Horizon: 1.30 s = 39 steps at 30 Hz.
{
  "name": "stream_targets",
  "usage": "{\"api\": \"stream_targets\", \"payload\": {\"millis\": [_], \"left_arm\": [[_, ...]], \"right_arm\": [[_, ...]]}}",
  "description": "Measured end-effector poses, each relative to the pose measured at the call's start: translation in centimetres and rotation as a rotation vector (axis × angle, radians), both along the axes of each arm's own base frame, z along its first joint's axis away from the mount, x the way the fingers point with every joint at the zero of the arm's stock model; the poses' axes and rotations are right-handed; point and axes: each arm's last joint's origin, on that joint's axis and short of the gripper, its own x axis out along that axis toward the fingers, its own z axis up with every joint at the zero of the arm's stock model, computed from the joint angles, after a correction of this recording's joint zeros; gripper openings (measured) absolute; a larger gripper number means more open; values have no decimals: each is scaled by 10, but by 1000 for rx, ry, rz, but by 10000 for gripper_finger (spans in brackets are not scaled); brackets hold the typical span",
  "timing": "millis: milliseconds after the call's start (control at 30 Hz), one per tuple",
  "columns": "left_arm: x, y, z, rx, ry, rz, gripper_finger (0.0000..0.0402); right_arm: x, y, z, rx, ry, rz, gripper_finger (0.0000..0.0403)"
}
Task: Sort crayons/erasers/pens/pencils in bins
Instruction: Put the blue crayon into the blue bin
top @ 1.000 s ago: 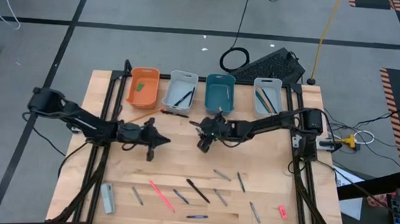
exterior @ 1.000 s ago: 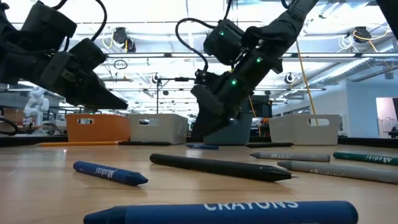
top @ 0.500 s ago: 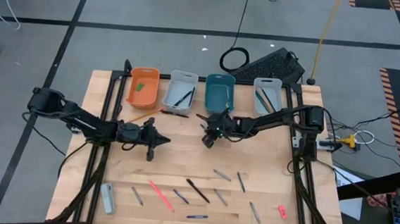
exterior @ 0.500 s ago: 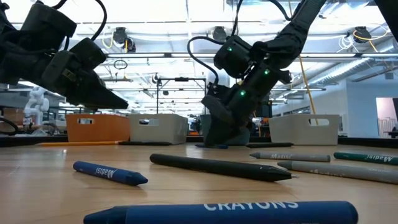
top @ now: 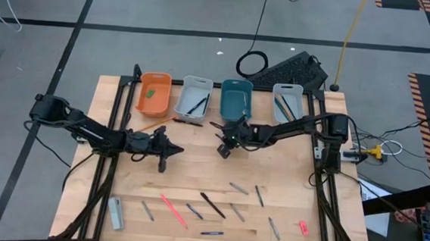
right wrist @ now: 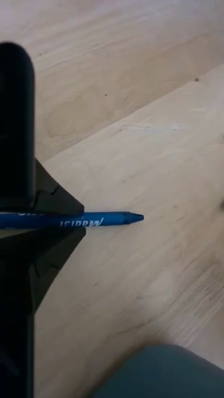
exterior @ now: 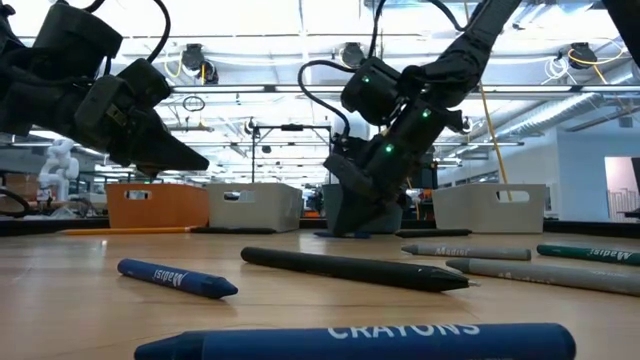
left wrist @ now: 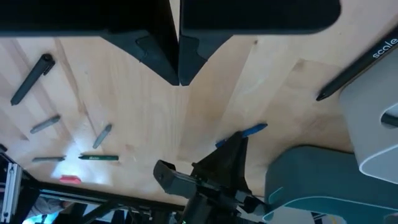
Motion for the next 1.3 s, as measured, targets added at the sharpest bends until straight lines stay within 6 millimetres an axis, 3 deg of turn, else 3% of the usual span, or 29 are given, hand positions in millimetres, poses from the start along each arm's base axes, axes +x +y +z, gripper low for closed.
{"api": "stream_targets", "payload": {"millis": [367, 700, 900, 1033, 1300], "left_arm": [[0, 1, 0, 6, 0, 25, 4], [0, 1, 0, 12, 3, 24, 3], [0, 3, 0, 20, 2, 42, 4], [0, 9, 0, 20, -1, 74, 3], [1, 19, 2, 8, -24, 126, 4]], "right_arm": [[-5, -1, 31, 3, -70, 2, 28], [-16, -7, 98, -55, -287, -2, 28], [-31, -30, 134, -130, -416, -78, 28], [-36, -63, 130, -167, -412, -181, 28], [-42, -119, 88, -175, -319, -332, 29]]}}
